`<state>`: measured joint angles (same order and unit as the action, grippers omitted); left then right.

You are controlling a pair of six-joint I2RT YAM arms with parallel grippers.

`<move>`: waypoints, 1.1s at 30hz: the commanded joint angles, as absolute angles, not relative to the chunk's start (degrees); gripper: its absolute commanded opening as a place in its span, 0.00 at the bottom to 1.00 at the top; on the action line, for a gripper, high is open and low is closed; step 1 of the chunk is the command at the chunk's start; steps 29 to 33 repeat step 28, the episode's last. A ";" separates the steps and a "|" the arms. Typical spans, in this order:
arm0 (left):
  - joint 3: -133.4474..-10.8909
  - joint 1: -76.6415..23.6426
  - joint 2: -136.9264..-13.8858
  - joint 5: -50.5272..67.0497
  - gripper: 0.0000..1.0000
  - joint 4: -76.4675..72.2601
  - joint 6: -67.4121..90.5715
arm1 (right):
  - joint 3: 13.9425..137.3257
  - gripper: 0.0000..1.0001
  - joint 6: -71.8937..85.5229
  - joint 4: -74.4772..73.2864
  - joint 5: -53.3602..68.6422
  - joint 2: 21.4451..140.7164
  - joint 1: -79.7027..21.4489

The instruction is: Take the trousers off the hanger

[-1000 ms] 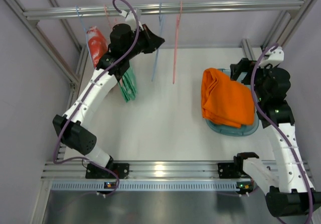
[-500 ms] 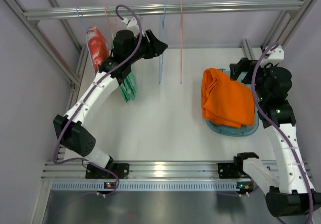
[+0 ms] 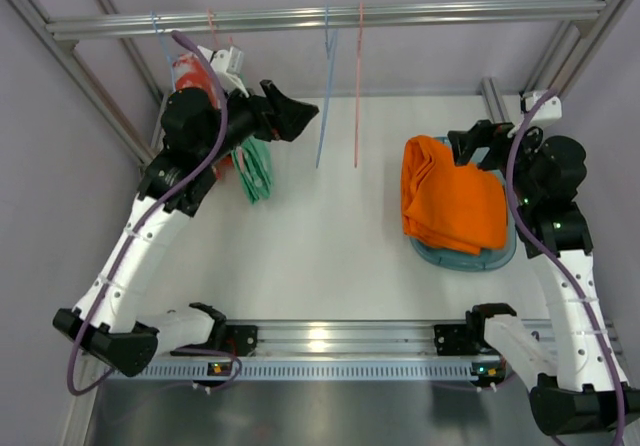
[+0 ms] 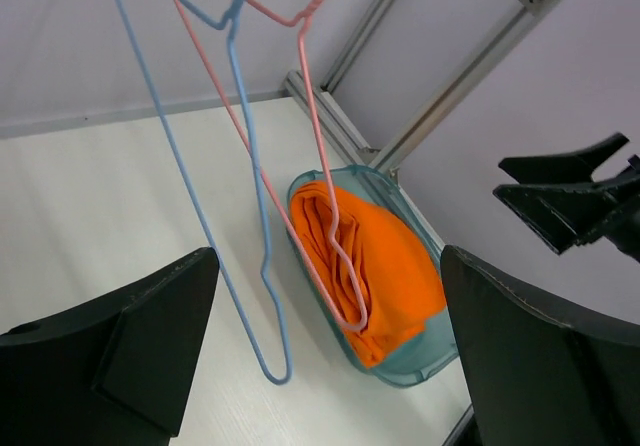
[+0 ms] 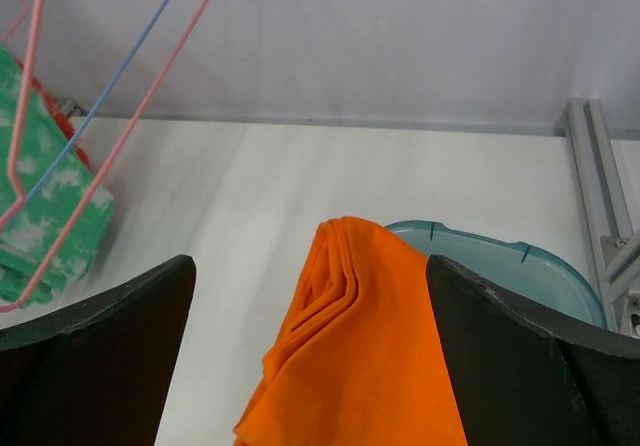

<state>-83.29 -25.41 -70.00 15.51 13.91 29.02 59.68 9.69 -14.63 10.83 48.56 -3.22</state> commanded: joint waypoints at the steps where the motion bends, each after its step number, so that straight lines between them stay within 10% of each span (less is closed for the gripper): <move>1: -85.95 -24.61 -67.51 19.60 0.99 19.06 24.09 | 59.68 0.99 10.11 -13.27 16.87 46.76 -2.55; 33: -75.59 -13.37 -47.90 0.62 0.99 26.46 14.15 | 57.13 0.99 5.45 -20.65 36.48 43.15 -2.55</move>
